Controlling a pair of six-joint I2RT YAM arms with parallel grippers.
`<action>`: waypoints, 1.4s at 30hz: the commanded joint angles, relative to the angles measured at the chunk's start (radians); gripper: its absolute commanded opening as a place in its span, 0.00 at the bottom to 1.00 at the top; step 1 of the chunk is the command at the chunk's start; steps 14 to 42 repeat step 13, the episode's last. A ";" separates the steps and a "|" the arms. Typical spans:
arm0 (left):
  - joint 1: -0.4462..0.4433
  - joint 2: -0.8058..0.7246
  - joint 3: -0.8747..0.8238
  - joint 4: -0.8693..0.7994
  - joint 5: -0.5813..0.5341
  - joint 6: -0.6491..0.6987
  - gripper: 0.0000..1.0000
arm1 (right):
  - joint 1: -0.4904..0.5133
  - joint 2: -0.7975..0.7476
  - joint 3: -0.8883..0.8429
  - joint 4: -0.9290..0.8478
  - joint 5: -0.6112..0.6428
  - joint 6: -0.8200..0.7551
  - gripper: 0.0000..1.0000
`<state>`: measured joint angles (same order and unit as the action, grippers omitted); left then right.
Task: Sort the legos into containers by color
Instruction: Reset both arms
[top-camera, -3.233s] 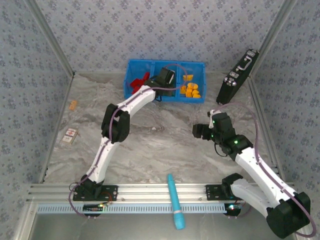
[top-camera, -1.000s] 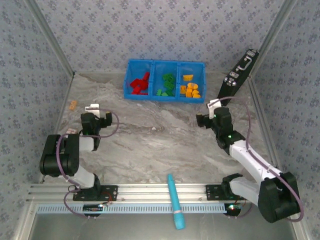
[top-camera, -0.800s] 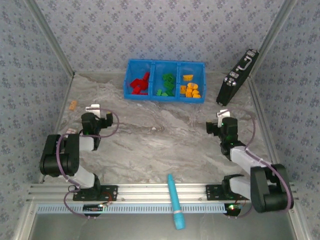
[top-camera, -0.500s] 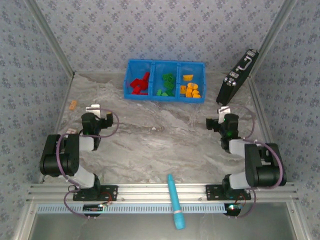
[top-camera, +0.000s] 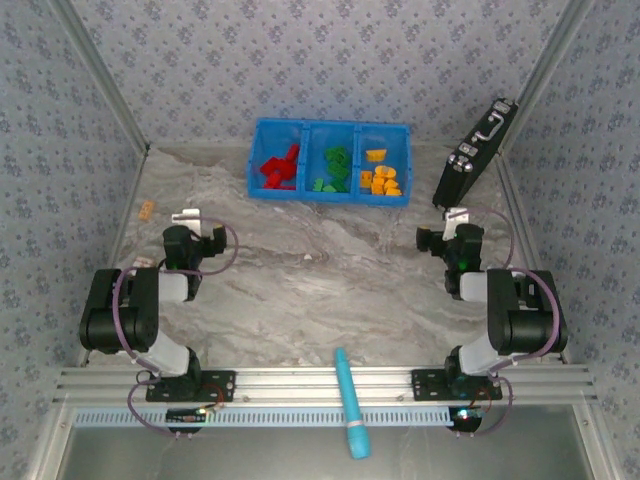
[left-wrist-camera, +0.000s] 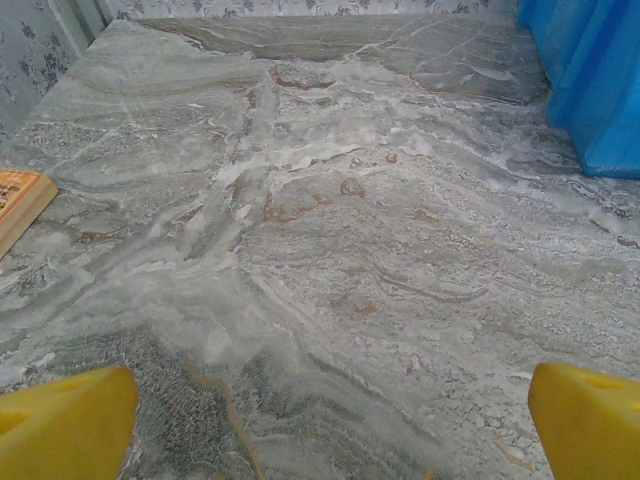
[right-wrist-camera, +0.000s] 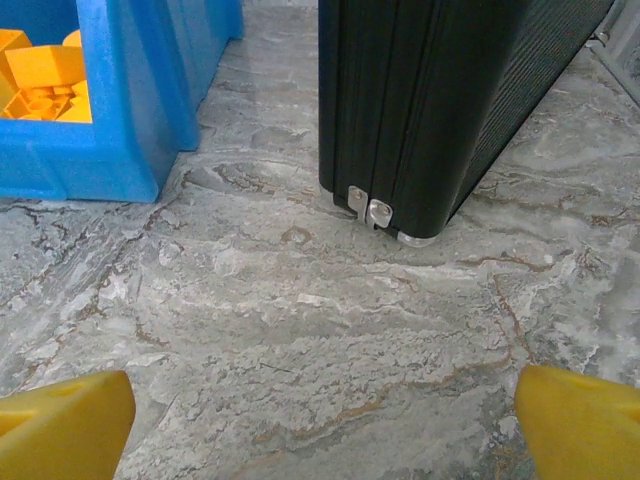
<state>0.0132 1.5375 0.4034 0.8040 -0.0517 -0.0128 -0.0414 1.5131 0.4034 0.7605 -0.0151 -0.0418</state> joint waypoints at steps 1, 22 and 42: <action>0.002 -0.002 0.012 0.004 0.016 -0.010 1.00 | 0.006 0.009 -0.009 0.036 0.019 0.008 0.99; 0.001 -0.001 0.012 0.004 0.015 -0.010 1.00 | 0.012 0.011 -0.006 0.036 0.029 0.005 0.99; 0.001 -0.001 0.012 0.004 0.015 -0.010 1.00 | 0.012 0.011 -0.006 0.036 0.029 0.005 0.99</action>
